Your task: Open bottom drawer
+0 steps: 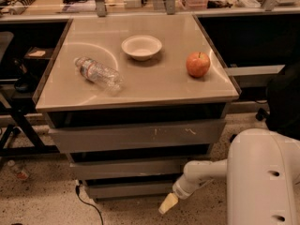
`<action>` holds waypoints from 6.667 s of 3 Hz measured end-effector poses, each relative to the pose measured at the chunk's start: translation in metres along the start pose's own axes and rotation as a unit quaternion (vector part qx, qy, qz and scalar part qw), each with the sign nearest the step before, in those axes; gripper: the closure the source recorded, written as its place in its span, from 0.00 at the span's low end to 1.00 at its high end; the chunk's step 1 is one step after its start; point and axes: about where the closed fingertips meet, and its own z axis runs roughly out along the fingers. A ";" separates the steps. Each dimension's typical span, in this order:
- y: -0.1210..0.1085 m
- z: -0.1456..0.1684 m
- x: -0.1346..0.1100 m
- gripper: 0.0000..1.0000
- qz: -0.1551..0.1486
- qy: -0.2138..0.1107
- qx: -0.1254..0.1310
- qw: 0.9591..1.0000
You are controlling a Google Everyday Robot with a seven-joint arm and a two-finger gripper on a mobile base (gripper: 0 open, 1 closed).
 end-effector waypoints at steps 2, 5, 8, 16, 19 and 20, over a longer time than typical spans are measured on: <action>-0.004 0.015 -0.011 0.00 -0.006 -0.018 0.001 1.000; -0.028 0.023 -0.041 0.00 -0.020 -0.070 0.039 0.997; -0.045 0.069 -0.023 0.00 -0.027 -0.013 0.040 0.999; -0.015 0.043 0.061 0.00 0.015 0.019 -0.010 1.000; -0.003 0.046 0.098 0.00 0.044 0.040 -0.040 0.997; 0.008 0.027 0.107 0.00 0.058 0.033 -0.034 0.997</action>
Offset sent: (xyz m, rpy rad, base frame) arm 0.0247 0.0239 -0.0235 0.0560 -0.0689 -0.0009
